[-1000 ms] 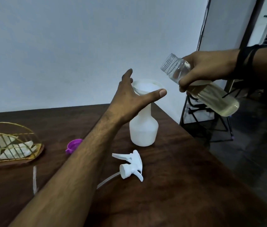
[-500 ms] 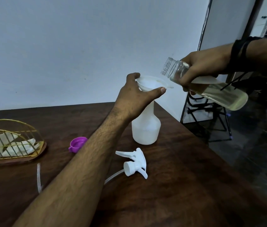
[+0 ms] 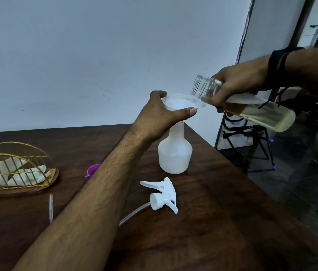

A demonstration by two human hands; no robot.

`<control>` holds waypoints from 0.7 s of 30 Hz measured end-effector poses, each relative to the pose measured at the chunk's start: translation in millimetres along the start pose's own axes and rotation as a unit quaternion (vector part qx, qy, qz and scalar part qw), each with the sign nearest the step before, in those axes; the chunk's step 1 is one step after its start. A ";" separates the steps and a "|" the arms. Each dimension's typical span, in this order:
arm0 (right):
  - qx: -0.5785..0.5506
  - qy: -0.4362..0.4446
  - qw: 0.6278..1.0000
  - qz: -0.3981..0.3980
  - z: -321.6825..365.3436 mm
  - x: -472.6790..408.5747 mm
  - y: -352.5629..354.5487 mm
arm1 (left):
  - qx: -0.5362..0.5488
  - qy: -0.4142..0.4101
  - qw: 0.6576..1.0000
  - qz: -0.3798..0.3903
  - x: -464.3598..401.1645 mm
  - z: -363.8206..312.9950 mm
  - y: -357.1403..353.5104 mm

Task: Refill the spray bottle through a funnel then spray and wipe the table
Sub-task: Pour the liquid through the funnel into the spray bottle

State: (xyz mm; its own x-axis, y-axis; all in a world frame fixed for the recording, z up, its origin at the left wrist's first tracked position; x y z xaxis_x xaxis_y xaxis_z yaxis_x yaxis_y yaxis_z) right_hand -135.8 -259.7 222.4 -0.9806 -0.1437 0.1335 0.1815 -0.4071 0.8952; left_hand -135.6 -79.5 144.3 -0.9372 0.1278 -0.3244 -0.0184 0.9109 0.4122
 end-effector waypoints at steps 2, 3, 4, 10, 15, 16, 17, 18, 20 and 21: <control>0.005 -0.001 1.000 0.001 1.3 -0.6 -0.5 | -0.003 0.000 1.000 0.001 -0.3 -0.2 -0.4; 0.007 -0.001 1.000 0.001 1.9 -0.7 -0.8 | -0.004 0.000 1.000 0.001 -0.2 -0.2 -0.6; 0.009 -0.002 1.000 0.001 2.6 -1.1 -0.4 | -0.006 -0.001 1.000 0.001 -0.3 -0.5 -0.5; 0.014 -0.006 1.000 -0.001 5.3 -1.4 0.7 | -0.007 -0.004 1.000 0.002 -1.4 -1.2 -1.9; 0.013 -0.008 1.000 -0.004 6.7 -2.9 1.0 | -0.015 -0.011 1.000 0.000 -1.7 -2.2 -1.9; 0.015 -0.010 1.000 -0.003 6.5 -3.6 1.0 | -0.017 -0.012 1.000 -0.001 -1.6 -2.5 -1.7; 0.015 -0.012 1.000 -0.001 6.2 -3.9 0.6 | -0.017 -0.013 1.000 -0.001 -1.7 -2.7 -1.5; 0.014 -0.014 1.000 0.001 5.9 -4.4 0.3 | -0.016 -0.014 1.000 -0.001 -1.7 -2.8 -1.5; 0.017 -0.013 1.000 0.005 5.2 -5.4 -0.8 | -0.017 -0.016 1.000 -0.001 -1.9 -2.9 -2.1; 0.017 -0.012 1.000 0.005 4.9 -5.4 -0.9 | -0.018 -0.018 1.000 -0.001 -2.0 -3.0 -2.8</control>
State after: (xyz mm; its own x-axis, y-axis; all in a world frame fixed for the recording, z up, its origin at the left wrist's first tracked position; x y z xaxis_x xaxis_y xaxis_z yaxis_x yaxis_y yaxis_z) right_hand -131.0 -254.1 222.9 -0.9804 -0.1255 0.1519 0.1886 -0.3751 0.9076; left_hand -134.7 -83.5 146.4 -0.9241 0.1398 -0.3556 -0.0345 0.8964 0.4420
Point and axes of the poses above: each hand's wrist, its own x-axis away from the middle knuckle, its own y-axis out of the back of the hand, z = x × y, the point moved 8 cm from there along -x, towards the middle knuckle, and after that the axes turned 5 degrees about -x, right-handed, at the moved point
